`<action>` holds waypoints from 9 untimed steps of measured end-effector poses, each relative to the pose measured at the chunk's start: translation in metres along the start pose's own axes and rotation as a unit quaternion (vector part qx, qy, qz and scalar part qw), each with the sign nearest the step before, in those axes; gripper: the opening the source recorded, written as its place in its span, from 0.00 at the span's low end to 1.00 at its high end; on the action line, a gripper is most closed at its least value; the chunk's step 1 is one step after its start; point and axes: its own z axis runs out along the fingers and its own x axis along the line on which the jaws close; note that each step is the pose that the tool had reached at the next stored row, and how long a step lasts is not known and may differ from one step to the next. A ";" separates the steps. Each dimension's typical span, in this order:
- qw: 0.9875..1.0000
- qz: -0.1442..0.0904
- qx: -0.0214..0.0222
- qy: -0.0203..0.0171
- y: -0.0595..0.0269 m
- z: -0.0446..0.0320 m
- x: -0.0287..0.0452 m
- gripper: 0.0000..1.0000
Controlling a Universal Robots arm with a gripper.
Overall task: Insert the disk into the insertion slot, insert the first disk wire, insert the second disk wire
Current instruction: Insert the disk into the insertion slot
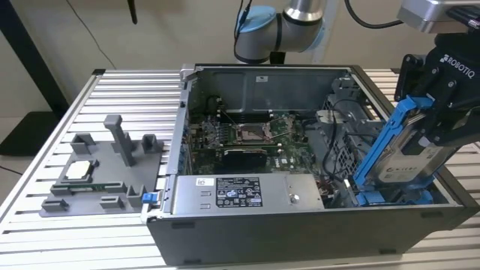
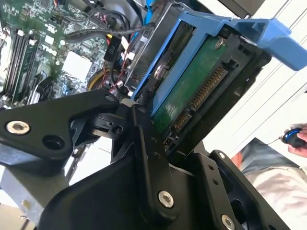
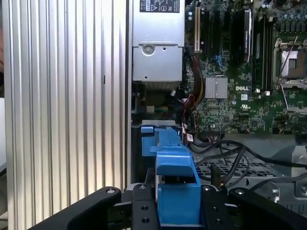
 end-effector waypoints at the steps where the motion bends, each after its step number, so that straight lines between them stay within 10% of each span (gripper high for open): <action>1: 1.000 0.000 0.000 0.000 -0.0001 0.0008 -0.0002 0.00; 9: 1.000 0.001 0.000 0.000 -0.0008 0.0052 -0.0069 0.00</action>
